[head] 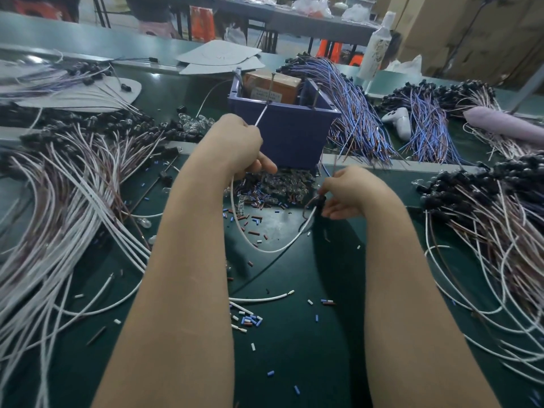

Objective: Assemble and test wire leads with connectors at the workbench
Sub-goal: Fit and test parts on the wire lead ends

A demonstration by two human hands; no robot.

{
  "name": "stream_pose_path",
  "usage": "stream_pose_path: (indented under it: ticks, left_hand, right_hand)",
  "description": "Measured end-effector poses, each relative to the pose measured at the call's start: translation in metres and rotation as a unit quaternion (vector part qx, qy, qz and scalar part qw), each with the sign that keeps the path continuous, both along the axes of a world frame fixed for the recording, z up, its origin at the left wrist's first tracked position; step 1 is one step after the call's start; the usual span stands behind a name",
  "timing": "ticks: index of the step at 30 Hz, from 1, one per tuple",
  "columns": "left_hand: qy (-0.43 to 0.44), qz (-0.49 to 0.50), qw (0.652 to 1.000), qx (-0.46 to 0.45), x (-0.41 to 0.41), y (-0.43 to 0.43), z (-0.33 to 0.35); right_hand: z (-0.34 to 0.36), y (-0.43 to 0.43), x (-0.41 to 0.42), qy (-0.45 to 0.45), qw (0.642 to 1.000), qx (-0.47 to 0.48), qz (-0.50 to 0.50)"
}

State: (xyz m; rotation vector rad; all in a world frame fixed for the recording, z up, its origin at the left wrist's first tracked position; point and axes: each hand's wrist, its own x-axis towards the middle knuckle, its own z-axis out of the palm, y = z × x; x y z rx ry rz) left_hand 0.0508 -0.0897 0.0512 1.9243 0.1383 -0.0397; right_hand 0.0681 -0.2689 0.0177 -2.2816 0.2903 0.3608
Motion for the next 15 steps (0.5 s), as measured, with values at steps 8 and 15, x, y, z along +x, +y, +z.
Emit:
stream_pose_path:
  ticks: [8,15]
  left_hand:
    - [-0.017,0.01,1.0,-0.008,0.002,0.0,-0.004]
    - [-0.016,0.015,1.0,-0.018,0.004,-0.004,-0.007]
  right_hand:
    - [-0.013,0.022,0.005,-0.149,0.984,0.063,0.069]
    - [-0.01,0.023,0.007,-0.146,0.939,0.309,-0.048]
